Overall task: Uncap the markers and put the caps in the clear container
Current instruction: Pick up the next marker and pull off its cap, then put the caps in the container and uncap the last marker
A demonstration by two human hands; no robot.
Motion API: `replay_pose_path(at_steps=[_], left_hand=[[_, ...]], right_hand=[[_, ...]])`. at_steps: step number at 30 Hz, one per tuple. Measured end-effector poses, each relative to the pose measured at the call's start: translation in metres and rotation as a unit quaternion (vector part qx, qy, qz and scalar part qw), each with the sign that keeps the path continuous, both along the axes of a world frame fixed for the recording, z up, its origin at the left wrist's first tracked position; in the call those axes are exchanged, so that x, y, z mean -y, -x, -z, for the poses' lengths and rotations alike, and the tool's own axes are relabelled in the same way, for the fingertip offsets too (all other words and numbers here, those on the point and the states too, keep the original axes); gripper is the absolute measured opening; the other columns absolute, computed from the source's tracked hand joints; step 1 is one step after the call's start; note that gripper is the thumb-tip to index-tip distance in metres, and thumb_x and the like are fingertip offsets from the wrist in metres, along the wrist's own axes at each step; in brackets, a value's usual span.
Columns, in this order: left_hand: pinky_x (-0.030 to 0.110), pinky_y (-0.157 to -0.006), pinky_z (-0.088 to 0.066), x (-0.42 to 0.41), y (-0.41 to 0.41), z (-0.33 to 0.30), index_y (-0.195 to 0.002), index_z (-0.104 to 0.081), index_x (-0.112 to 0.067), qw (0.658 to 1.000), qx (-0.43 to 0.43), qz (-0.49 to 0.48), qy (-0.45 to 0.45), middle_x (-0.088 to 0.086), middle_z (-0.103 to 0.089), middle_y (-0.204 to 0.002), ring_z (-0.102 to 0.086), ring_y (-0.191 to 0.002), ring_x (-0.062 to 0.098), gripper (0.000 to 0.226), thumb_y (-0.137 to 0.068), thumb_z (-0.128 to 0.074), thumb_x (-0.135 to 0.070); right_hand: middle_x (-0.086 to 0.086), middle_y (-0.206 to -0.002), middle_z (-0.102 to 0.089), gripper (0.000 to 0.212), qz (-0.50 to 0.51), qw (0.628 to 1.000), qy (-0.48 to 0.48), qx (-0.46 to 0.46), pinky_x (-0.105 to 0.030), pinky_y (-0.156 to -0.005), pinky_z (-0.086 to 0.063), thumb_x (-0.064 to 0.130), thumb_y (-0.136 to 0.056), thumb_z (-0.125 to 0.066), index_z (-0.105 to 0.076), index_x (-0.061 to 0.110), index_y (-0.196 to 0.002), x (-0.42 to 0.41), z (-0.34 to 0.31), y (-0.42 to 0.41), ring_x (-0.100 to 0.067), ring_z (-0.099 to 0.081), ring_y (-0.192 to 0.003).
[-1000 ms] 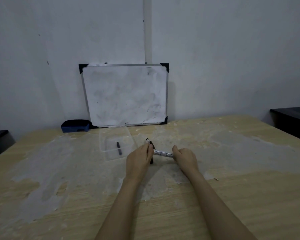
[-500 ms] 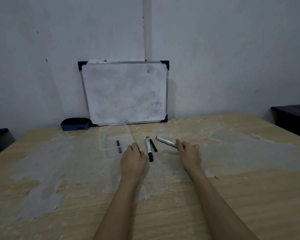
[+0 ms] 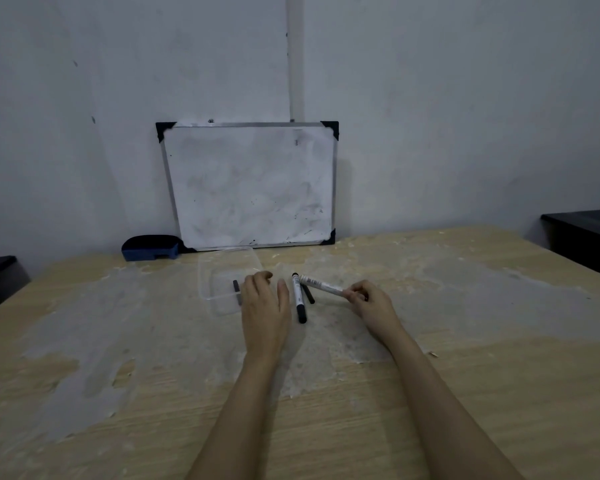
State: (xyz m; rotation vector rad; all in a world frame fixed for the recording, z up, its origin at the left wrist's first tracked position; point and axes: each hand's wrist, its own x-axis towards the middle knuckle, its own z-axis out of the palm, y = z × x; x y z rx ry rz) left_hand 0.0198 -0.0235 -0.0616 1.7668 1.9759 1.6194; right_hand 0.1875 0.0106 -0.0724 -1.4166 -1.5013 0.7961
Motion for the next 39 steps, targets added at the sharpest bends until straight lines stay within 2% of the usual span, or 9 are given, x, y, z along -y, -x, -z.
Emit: replay_pose_path(at_steps=[3,6,9,13,16,19,23,29,39], left_hand=[[0.025,-0.087,-0.043,-0.001,-0.008,-0.004,-0.117,-0.05,-0.003,0.97,0.2,0.128,0.047,0.012,-0.054,-0.113,-0.053,-0.101,0.022,0.032,-0.098,-0.038,-0.025],[0.043,-0.095,-0.048,-0.005,-0.011,-0.007,-0.118,-0.052,-0.002,0.95,0.254,0.15,0.104,0.017,-0.06,-0.112,-0.056,-0.097,0.023,0.029,-0.097,-0.042,-0.02],[0.04,-0.098,-0.049,-0.012,-0.008,-0.003,-0.117,-0.056,0.002,0.94,0.273,0.137,0.153,0.021,-0.061,-0.122,-0.058,-0.104,0.029,0.027,-0.095,-0.046,-0.01],[0.015,-0.059,-0.045,-0.015,-0.005,0.0,-0.117,-0.059,0.005,0.909,0.34,0.152,0.19,0.022,-0.066,-0.111,-0.054,-0.078,0.016,0.028,-0.094,-0.048,-0.007],[0.014,-0.055,-0.046,-0.016,-0.007,-0.004,-0.12,-0.056,0.009,0.845,0.449,0.192,0.217,0.006,-0.062,-0.082,-0.053,-0.071,0.012,0.03,-0.094,-0.047,-0.003],[0.02,-0.076,-0.053,-0.017,-0.008,-0.007,-0.123,-0.048,0.017,0.764,0.564,0.229,0.213,0.008,-0.058,-0.081,-0.054,-0.074,0.012,0.032,-0.094,-0.041,0.005],[0.032,-0.108,-0.036,-0.018,-0.003,-0.006,-0.106,-0.056,0.014,0.7,0.624,0.266,0.223,0.013,-0.057,-0.086,-0.055,-0.079,0.016,0.027,-0.097,-0.034,0.003],[0.011,-0.055,-0.056,-0.016,0.002,-0.01,-0.125,-0.044,0.017,0.727,0.591,0.274,0.215,0.013,-0.059,-0.088,-0.056,-0.077,0.015,0.033,-0.095,-0.038,0.005],[0.004,-0.054,-0.05,-0.02,0.044,-0.03,-0.109,-0.058,0.016,0.911,0.361,0.152,0.126,0.009,-0.063,-0.076,-0.067,-0.062,0.012,0.023,-0.088,-0.05,0.01]], right_hand=[[0.002,-0.069,-0.049,0.007,-0.034,0.999,-0.005,-0.033,-0.02,-0.053,-0.034,0.018,-0.084,-0.064,-0.063,0.01,-0.085,0.001,-0.004,-0.003,-0.013,-0.045,-0.065],[-0.005,-0.076,-0.057,0.006,-0.034,0.998,-0.004,-0.048,-0.021,-0.059,-0.041,0.013,-0.079,-0.07,-0.068,0.011,-0.084,-0.001,-0.009,-0.005,-0.018,-0.052,-0.076],[-0.008,-0.082,-0.061,0.016,-0.033,0.998,-0.012,-0.043,-0.028,-0.07,-0.048,0.01,-0.075,-0.073,-0.07,0.006,-0.09,-0.001,-0.016,-0.007,-0.02,-0.055,-0.082],[0.001,-0.082,-0.05,0.044,0.0,0.981,-0.055,-0.188,-0.028,-0.077,-0.052,0.004,-0.072,-0.075,-0.047,0.015,-0.104,0.002,-0.026,0.002,-0.017,-0.054,-0.081],[-0.002,-0.075,-0.054,0.051,0.02,0.939,-0.117,-0.323,-0.023,-0.076,-0.053,-0.005,-0.074,-0.07,-0.037,0.015,-0.106,0.005,-0.036,0.018,-0.014,-0.058,-0.073],[0.0,-0.077,-0.061,0.049,0.035,0.936,-0.184,-0.298,-0.038,-0.083,-0.055,-0.003,-0.076,-0.069,-0.04,0.019,-0.109,0.01,-0.044,0.03,-0.021,-0.064,-0.078],[0.003,-0.083,-0.06,0.045,0.019,0.939,-0.222,-0.261,-0.037,-0.081,-0.056,-0.003,-0.081,-0.063,-0.044,0.023,-0.111,0.015,-0.05,0.036,-0.02,-0.064,-0.082],[0.0,-0.085,-0.055,0.049,0.03,0.916,-0.194,-0.351,-0.018,-0.065,-0.059,-0.006,-0.083,-0.059,-0.042,0.016,-0.124,0.01,-0.045,0.036,-0.013,-0.063,-0.077],[-0.003,-0.084,-0.047,0.033,0.109,0.852,-0.098,-0.503,-0.017,-0.055,-0.059,-0.006,-0.082,-0.061,-0.04,0.015,-0.098,-0.003,-0.015,0.02,-0.018,-0.059,-0.076]])
